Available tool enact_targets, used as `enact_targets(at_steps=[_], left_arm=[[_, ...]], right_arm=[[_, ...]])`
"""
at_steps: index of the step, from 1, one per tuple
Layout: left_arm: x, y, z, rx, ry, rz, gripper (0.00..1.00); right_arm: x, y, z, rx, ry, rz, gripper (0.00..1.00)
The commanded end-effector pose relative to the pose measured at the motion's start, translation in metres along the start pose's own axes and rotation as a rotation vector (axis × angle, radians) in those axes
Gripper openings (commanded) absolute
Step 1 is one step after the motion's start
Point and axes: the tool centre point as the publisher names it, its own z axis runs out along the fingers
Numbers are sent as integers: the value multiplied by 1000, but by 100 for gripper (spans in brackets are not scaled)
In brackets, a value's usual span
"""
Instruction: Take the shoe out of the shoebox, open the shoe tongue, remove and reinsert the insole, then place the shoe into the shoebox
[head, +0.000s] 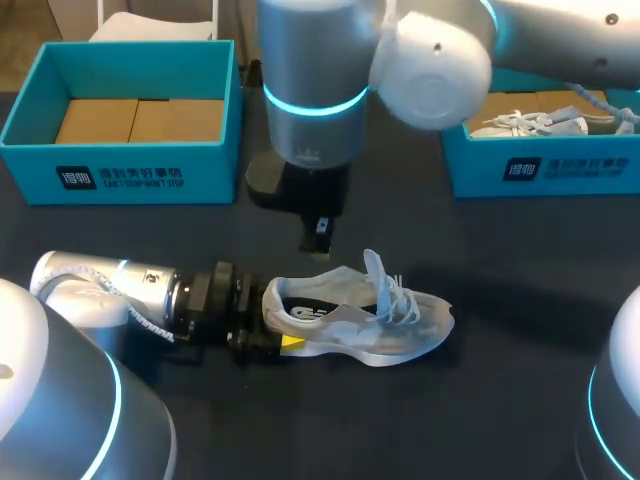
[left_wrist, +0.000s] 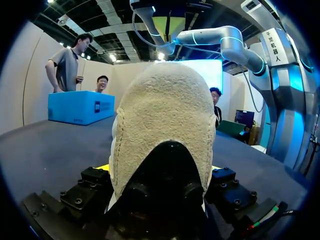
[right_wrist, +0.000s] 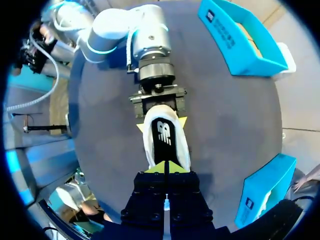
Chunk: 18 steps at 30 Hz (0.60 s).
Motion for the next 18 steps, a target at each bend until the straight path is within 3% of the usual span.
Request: enact_targets(at_steps=[1,15,18], left_arm=[[1,0,1,0,-3,-1,0],[1,0,1,0,-3,-1,0],[1,0,1,0,-3,-1,0]], right_arm=[[12,13,13,13,-31,-14,0],[17,13,19,1,-44,-43,0],[21,11,29,11,-88,-74,0]])
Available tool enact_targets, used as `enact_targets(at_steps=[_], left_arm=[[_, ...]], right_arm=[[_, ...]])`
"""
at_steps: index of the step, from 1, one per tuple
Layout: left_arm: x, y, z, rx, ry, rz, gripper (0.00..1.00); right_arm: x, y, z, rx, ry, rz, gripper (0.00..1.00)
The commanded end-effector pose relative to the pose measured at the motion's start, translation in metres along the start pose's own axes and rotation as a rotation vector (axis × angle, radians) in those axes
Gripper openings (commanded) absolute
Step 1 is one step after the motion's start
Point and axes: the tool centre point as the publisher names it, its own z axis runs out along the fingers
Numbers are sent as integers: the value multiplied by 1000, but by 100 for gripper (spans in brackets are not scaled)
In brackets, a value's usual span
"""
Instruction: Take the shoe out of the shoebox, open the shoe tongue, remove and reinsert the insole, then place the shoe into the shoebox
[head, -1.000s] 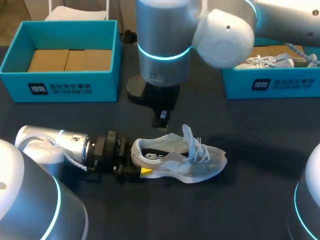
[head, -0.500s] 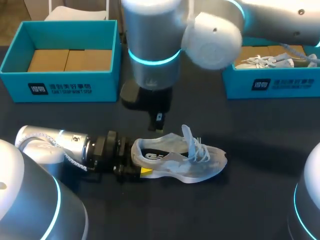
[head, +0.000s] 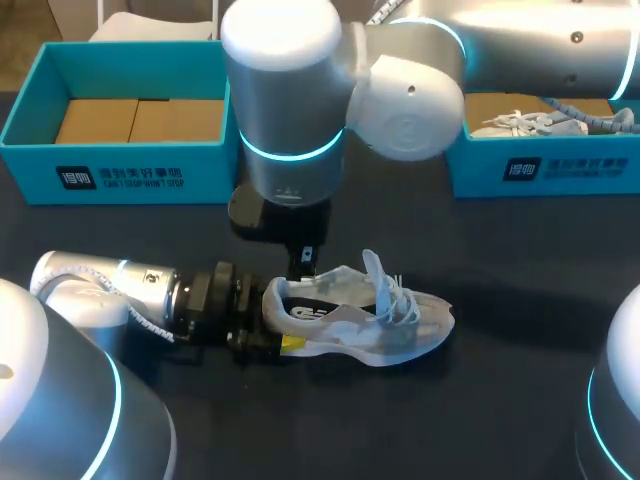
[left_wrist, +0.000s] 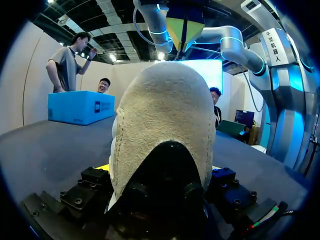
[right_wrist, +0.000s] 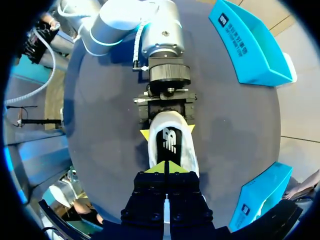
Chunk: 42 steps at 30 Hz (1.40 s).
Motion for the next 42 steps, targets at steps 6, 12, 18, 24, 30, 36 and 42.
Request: enact_targets(at_steps=[6,12,18,24,30,36,42], left_arm=[[1,0,0,0,-3,-1,0],[1,0,0,0,-3,-1,0],[1,0,0,0,-3,-1,0],[1,0,0,0,-3,-1,0],[1,0,0,0,-3,-1,0],[1,0,0,0,-3,-1,0],[1,0,0,0,-3,-1,0]], right_arm=[[4,-10,27,12,-45,-47,0],[-2,-14,41,12,-53,-72,0],[-12,-19,57,-3,-63,-85,0],[-16,-20,64,13,-53,-72,0],[-16,-25,78,-8,-51,-50,0],[-19,-27,89,-8,-63,-57,0],[-20,-33,100,2,-51,-63,0]])
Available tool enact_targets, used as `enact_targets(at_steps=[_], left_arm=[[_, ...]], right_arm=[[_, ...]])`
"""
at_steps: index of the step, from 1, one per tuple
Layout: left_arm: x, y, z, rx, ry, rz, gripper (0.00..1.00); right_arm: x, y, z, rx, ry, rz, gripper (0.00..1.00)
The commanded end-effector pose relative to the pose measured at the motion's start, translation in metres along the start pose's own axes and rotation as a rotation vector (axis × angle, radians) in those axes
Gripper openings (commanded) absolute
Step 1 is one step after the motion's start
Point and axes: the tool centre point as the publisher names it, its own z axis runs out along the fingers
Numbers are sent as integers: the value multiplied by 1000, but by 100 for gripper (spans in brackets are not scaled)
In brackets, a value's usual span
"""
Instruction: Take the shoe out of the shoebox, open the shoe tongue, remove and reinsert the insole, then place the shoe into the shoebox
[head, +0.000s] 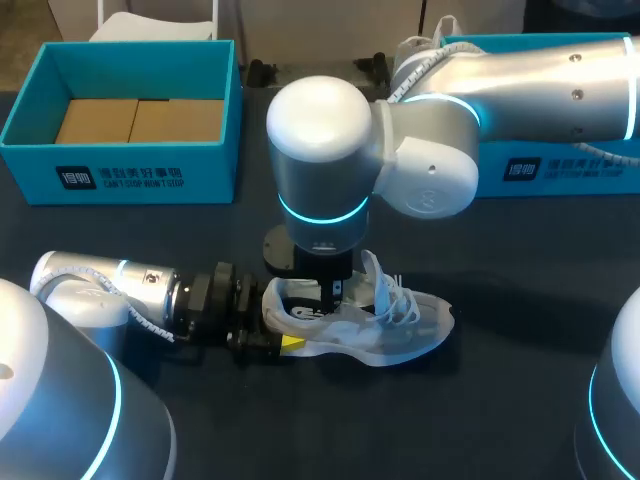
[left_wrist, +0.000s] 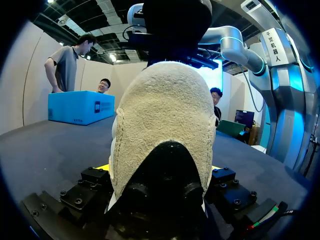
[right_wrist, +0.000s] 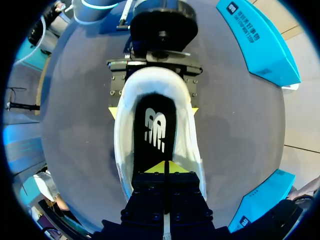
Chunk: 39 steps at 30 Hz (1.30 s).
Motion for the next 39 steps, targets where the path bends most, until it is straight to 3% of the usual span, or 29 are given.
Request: enact_targets(at_steps=[1,10,13,15,24,29,39], left_arm=[[1,0,1,0,-3,-1,0],[1,0,1,0,-3,-1,0],[1,0,1,0,-3,-1,0],[1,0,1,0,-3,-1,0],[1,0,1,0,-3,-1,0],[1,0,1,0,-3,-1,0],[1,0,1,0,-3,-1,0]], right_arm=[[0,-4,11,-5,6,4,0],[0,-21,31,-40,72,36,0],[4,-23,30,-38,76,39,22],[4,-25,31,-36,77,43,25],[4,-24,52,-61,142,57,30],[3,-20,65,-78,187,60,39],[15,-11,74,-72,305,61,45]])
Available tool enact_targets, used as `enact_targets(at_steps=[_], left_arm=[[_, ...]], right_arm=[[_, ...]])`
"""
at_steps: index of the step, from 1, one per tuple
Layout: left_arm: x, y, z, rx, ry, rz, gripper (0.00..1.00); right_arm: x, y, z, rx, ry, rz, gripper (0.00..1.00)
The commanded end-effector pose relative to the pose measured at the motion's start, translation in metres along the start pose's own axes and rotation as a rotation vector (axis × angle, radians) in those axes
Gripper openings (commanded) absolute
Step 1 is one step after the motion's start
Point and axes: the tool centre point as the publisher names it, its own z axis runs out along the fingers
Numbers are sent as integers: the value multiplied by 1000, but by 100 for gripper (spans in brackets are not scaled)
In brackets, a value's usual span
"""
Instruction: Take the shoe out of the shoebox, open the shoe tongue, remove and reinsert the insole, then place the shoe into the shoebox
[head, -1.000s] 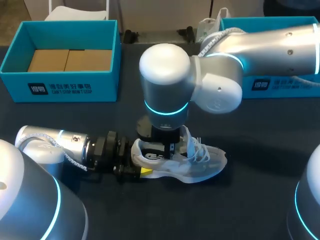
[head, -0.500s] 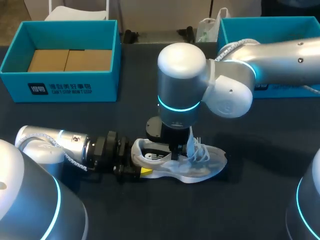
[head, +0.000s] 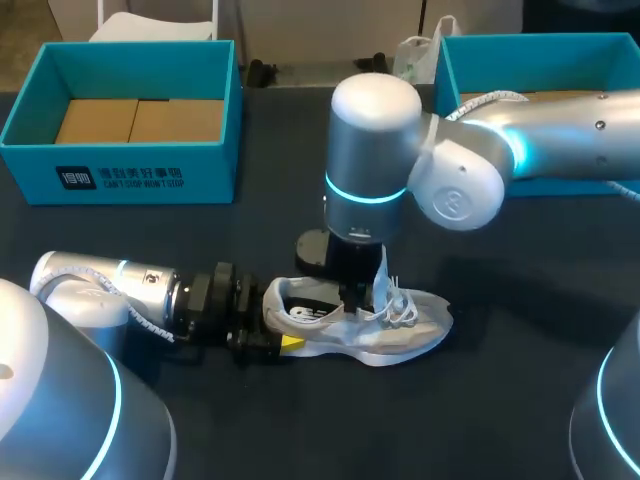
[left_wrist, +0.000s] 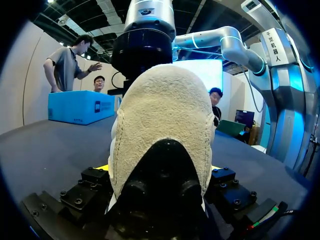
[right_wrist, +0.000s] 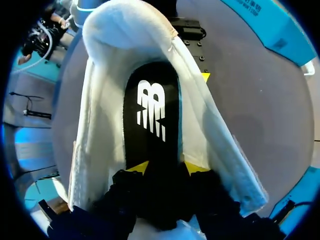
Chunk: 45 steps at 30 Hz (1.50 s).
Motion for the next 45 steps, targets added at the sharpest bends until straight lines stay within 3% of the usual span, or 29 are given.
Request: enact_targets(at_steps=[1,7,13,19,29,39,45], left_arm=[[1,-1,1,1,-2,0,0],[1,-1,1,1,-2,0,0],[1,-1,1,1,-2,0,0],[1,-1,1,1,-2,0,0],[1,-1,1,1,-2,0,0],[1,-1,1,1,-2,0,0],[1,-1,1,1,-2,0,0]], right_arm=[[2,10,24,14,50,6,44],[13,13,34,8,108,16,39],[22,13,35,4,128,23,25],[27,13,29,7,126,24,0],[33,8,1,7,59,43,0],[38,-4,-30,-78,-46,40,0],[31,-5,-40,-156,-87,-4,0]])
